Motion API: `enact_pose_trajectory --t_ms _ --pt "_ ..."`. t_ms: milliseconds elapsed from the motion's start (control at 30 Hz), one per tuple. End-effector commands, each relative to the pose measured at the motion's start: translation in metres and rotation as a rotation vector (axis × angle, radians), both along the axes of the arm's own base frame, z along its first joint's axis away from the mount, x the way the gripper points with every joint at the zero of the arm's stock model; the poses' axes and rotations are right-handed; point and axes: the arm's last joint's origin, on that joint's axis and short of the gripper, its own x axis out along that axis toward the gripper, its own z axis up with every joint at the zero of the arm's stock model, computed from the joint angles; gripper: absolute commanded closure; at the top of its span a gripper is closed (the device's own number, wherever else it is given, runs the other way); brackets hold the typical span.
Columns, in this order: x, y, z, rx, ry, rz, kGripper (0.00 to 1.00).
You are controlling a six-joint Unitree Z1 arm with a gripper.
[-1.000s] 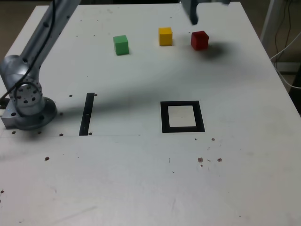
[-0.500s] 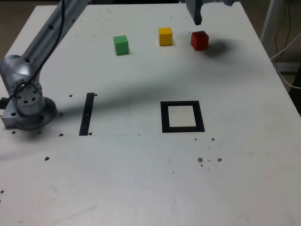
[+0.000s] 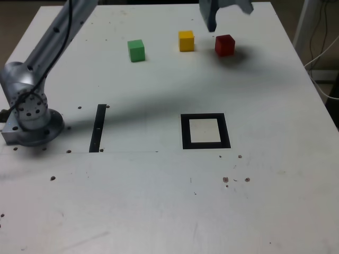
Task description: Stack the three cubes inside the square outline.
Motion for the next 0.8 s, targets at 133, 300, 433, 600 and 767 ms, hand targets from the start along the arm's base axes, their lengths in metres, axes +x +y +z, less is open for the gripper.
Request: enact_pose_trajectory --t_ms 133,300,433,600,767 --pt "0.006 -0.004 -0.022 -0.028 0.045 -0.007 0.06" --pt "0.011 -0.002 -0.031 -0.03 0.045 -0.008 0.07" --pt "0.013 0.0 -0.034 -0.016 0.041 -0.004 0.1" --pt "0.016 0.002 -0.041 -0.008 0.042 0.001 0.14" --pt "0.019 0.004 -0.053 -0.024 0.061 0.0 0.15"
